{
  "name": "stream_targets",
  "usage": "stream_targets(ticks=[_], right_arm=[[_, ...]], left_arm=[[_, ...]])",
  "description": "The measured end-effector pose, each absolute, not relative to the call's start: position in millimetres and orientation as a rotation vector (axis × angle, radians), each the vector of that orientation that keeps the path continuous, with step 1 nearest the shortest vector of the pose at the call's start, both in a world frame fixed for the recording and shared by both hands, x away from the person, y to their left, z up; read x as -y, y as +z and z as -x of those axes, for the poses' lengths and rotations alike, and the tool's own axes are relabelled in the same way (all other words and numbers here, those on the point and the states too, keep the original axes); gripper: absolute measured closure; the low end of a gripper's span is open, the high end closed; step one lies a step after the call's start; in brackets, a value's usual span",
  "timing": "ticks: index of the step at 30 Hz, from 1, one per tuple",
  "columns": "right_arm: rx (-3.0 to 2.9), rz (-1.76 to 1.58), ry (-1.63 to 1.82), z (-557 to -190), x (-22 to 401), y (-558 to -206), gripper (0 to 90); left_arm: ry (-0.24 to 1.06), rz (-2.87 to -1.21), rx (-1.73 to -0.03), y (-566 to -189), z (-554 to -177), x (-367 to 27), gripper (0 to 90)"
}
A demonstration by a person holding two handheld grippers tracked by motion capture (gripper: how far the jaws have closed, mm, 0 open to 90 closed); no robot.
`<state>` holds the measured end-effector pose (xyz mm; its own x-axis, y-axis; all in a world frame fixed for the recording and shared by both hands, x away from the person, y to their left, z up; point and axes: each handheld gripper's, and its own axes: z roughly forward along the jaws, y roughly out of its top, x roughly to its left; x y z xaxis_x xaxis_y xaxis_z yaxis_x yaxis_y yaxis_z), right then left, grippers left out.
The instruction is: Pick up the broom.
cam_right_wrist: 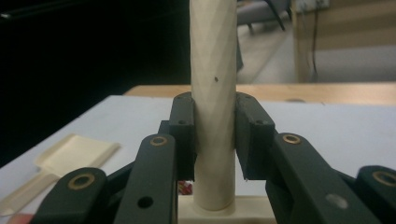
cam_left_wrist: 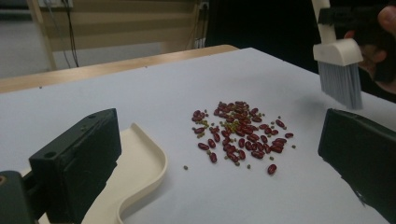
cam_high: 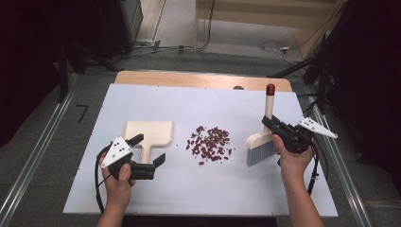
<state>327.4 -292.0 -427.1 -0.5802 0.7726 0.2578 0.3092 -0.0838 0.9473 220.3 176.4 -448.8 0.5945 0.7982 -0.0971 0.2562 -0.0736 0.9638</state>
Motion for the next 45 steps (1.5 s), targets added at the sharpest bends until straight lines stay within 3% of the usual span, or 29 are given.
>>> stream_targets(ticks=[11, 19, 31, 45], right_arm=[[-1.884, -0.943, 1.787, -306, 238, -415, 69.7], [-1.909, -0.850, 1.831, -290, 203, -415, 69.7], [-1.919, -0.708, 1.870, -278, 169, -423, 69.6], [-1.948, -0.649, 1.893, -263, 144, -427, 69.5]], left_arm=[[0.535, -1.652, -0.827, -434, -215, -144, 0.0], [0.422, -1.647, -0.798, -428, -212, -121, 0.0], [0.269, -1.679, -0.818, -434, -213, -89, 9.2], [0.202, -1.717, -0.880, -442, -215, -71, 50.0]])
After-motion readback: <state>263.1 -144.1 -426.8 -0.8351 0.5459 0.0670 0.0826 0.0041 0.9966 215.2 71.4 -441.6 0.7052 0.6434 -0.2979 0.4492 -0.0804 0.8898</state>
